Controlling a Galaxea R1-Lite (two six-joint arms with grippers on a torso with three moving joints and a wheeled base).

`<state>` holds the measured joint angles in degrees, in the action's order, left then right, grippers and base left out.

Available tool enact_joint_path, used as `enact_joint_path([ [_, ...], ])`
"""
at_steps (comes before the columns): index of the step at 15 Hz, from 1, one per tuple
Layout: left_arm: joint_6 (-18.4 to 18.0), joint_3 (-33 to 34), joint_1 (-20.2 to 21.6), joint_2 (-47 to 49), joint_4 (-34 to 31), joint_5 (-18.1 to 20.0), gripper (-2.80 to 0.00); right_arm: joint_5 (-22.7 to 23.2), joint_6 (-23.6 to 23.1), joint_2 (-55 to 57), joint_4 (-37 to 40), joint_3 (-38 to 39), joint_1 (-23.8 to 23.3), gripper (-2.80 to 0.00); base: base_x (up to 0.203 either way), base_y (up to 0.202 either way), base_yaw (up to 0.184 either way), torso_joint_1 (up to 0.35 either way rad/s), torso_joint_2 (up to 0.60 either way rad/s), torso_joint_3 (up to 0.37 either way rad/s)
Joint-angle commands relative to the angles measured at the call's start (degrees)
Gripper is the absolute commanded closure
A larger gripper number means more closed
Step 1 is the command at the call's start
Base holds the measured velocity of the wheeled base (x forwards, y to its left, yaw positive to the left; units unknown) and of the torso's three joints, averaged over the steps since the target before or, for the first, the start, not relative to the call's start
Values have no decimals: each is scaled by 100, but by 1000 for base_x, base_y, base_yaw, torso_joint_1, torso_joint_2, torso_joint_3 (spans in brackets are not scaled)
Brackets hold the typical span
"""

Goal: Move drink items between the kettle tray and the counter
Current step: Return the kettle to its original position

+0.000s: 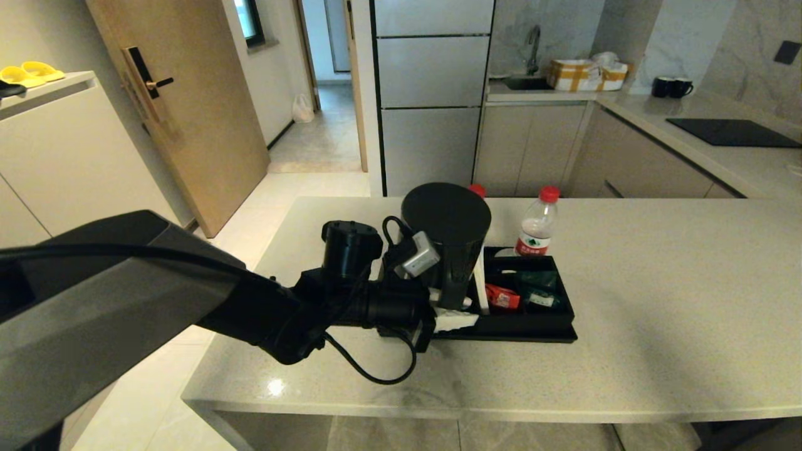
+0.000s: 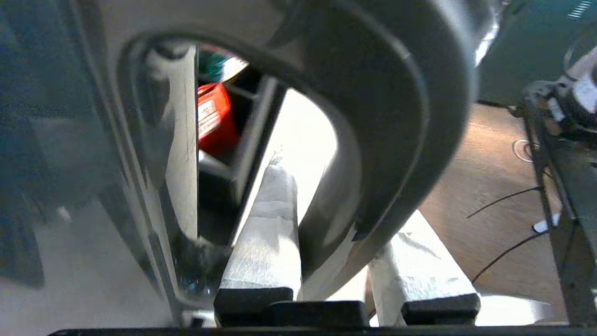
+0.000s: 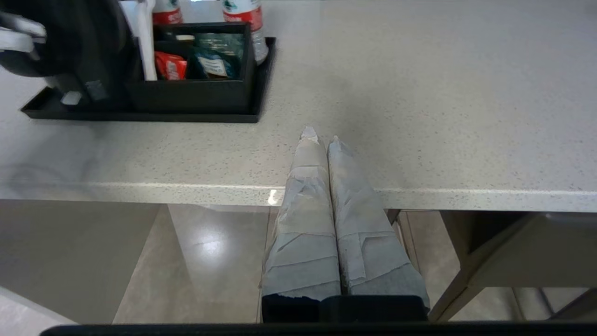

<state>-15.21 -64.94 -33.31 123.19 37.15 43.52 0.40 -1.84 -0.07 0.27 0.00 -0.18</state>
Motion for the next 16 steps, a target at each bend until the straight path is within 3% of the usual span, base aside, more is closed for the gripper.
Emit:
enact_joint_path([
  [1, -12, 37, 74, 1, 36, 7, 0, 3, -1, -8, 0, -4, 1, 0, 0, 0, 0, 0, 0, 0],
  [5, 45, -17, 161, -47, 30, 7, 0, 3, -1, -1, 0, 0, 1, 0, 0, 0, 0, 0, 0, 0],
  [8, 408, -186, 175, -31, -20, 7, 0, 3, -1, -1, 0, -9, 1, 0, 0, 0, 0, 0, 0, 0],
  [14, 423, -313, 158, 45, -65, 7, 0, 3, -1, -5, 0, -4, 1, 0, 0, 0, 0, 0, 0, 0],
  [16, 406, -48, 158, -38, 5, -4, 0, 3, -1, -10, 0, 0, 1, 0, 0, 0, 0, 0, 0, 0],
])
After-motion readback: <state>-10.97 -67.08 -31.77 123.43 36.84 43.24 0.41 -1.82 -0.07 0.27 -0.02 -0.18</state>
